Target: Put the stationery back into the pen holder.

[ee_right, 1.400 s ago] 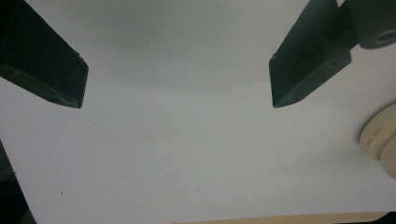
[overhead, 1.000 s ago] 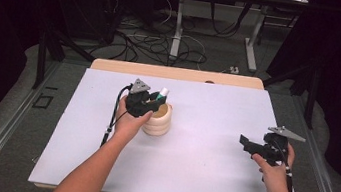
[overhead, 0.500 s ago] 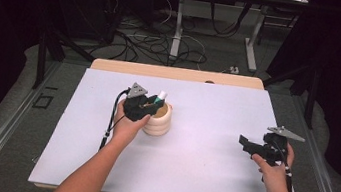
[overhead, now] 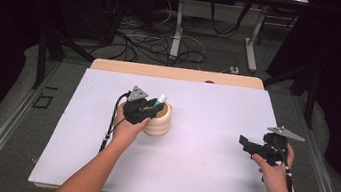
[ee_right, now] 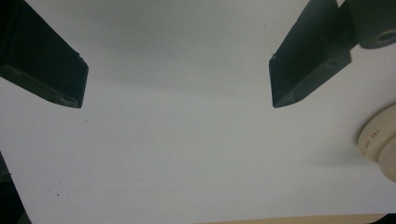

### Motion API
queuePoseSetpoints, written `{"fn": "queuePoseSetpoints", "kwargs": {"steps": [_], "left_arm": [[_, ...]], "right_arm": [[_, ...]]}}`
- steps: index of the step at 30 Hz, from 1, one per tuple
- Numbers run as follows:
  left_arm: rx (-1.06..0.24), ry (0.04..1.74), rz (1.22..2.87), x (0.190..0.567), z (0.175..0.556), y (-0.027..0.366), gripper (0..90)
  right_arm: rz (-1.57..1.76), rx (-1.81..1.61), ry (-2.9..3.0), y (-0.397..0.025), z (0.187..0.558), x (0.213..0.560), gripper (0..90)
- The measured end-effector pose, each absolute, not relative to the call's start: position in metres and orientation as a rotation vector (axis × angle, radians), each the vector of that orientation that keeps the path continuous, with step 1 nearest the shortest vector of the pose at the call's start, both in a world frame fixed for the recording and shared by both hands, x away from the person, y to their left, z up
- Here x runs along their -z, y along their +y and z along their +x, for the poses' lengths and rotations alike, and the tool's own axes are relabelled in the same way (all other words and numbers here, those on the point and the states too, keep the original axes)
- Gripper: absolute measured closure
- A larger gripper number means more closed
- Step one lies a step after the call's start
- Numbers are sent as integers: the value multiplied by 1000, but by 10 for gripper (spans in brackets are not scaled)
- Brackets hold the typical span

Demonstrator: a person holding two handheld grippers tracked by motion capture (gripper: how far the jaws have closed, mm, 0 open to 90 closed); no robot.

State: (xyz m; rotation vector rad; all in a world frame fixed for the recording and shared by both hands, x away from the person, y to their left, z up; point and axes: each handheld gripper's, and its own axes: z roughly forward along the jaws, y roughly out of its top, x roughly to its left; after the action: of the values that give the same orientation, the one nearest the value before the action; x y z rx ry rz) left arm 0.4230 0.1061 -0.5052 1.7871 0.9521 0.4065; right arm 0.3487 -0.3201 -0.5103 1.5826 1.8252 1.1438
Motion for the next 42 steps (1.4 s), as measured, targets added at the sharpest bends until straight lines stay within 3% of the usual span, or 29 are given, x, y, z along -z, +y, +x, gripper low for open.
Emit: {"fn": "queuePoseSetpoints", "kwargs": {"steps": [15,19,30,42], "left_arm": [[-432,958,1796,506,421,107,640],[-439,970,1766,504,421,109,518],[-497,968,1766,488,416,116,312],[-506,970,1781,469,405,124,275]], "right_arm": [[1593,-1147,1820,-320,348,510,44],[1594,-1150,1818,-321,349,510,44],[1578,-1147,1807,-320,349,510,44],[1589,-1148,1814,-320,348,509,44]]}}
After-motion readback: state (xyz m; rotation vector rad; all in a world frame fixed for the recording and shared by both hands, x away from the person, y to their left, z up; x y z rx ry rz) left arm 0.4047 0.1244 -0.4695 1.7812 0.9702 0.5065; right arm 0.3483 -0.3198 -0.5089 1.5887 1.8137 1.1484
